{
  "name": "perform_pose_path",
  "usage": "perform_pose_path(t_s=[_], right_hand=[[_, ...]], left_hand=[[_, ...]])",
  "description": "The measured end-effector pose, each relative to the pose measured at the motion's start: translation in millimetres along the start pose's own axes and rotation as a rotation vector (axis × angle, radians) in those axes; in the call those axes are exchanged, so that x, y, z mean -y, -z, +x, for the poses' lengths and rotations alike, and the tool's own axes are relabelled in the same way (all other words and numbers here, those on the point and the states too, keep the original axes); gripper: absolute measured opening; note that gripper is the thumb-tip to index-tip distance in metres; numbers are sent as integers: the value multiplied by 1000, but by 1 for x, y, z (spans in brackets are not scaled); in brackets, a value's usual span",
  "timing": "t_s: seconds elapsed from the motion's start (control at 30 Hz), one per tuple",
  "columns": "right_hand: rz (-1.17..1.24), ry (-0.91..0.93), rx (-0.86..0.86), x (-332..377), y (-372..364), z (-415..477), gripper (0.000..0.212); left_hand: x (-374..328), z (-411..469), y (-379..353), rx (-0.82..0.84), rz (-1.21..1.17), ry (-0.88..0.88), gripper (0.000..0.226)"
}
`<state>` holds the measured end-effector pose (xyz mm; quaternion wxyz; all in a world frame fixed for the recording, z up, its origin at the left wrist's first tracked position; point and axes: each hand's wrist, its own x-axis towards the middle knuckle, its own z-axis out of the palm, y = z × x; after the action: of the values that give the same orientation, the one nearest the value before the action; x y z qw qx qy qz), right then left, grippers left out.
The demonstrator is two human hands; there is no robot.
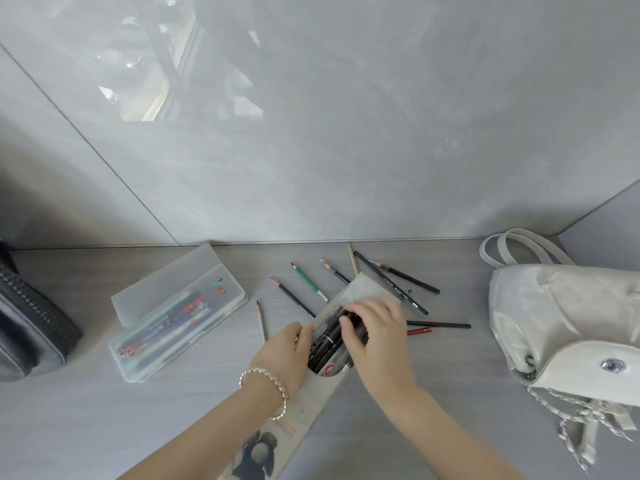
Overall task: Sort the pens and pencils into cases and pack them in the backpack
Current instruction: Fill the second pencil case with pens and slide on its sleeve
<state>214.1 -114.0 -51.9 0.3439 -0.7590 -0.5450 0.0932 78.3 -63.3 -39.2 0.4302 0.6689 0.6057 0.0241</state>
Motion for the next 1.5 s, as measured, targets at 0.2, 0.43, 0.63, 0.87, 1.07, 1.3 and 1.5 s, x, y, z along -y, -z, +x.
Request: perform_pose_path(t_s=[0.2, 0.43, 0.63, 0.87, 1.07, 1.3, 1.5], right_hand=[[282, 41, 133, 4, 12, -11, 34], [134, -92, 172, -17, 35, 27, 34], [-158, 5, 560, -4, 41, 37, 57], [-260, 140, 735, 4, 43, 47, 49], [-308, 95, 645, 15, 31, 37, 35], [-385, 78, 797, 13, 35, 35, 45], [-629, 166, 779, 13, 22, 18, 38]], left_hand=[[6, 0, 1, -2, -49, 37, 41], [15, -11, 13, -23, -69, 36, 39], [15, -16, 16, 33, 90, 63, 44], [14, -21, 17, 68, 173, 76, 46], [10, -27, 20, 17, 288, 34, 49], [16, -33, 14, 87, 304, 49, 47], [13, -32, 10, 105, 342, 62, 47]])
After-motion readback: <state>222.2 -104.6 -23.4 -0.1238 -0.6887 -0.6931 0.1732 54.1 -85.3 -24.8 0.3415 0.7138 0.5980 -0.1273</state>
